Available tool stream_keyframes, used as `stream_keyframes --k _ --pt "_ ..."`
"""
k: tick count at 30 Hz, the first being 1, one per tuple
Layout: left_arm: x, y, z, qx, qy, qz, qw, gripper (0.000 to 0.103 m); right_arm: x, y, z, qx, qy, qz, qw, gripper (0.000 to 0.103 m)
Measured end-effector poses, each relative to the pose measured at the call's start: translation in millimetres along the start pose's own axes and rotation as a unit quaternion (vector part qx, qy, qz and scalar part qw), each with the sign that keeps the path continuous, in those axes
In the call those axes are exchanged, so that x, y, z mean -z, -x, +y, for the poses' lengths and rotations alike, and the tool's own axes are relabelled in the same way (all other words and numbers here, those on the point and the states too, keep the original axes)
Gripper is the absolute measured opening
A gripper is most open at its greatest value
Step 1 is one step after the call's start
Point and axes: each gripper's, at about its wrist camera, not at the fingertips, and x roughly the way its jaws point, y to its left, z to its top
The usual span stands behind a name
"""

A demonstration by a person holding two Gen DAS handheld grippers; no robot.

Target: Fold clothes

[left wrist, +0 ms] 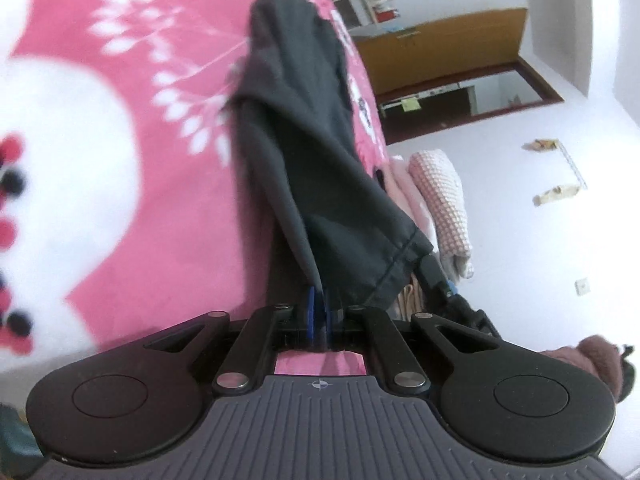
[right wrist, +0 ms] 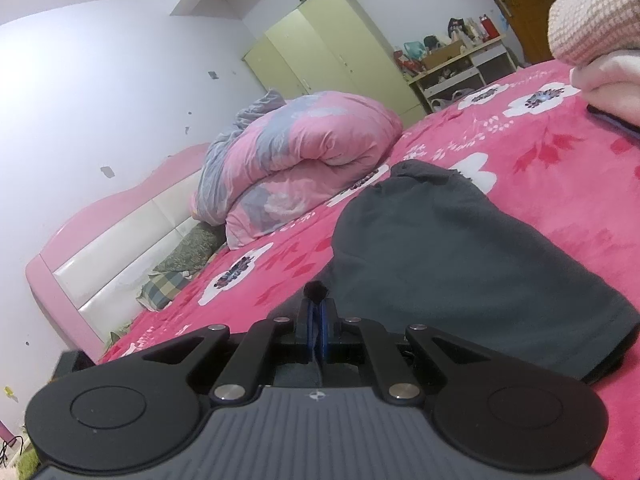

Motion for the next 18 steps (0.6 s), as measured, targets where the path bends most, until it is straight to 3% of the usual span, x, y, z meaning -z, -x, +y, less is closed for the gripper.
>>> stream_keyframes --k 3,5,8,11,15,18 --pt "4 -1 2 -0.017 -0.017 -0.002 0.9997 0.02 1 -1 1 -0.001 0.003 0.004 1.0 0.004" --pt "14 -3 -9 -0.041 -0.083 -0.003 0.9957 0.026 1 -1 2 0.0 0.005 0.007 1.0 0.004" --pt "28 -7 -25 -0.078 -0.18 -0.005 0.9806 0.044 1 1 1 0.003 0.003 0.008 1.0 0.005" --pt "42 -10 -42 -0.114 -0.275 -0.006 0.9547 0.05 3 3 0 0.005 0.0 0.011 1.0 0.005" --pt "61 -15 -63 -0.16 -0.397 -0.008 0.904 0.05 6 2 -4 0.01 -0.004 0.02 1.0 0.006" --pt "70 -30 -70 -0.204 -0.443 -0.02 0.873 0.049 12 0 -9 0.019 -0.016 0.023 0.999 0.006"
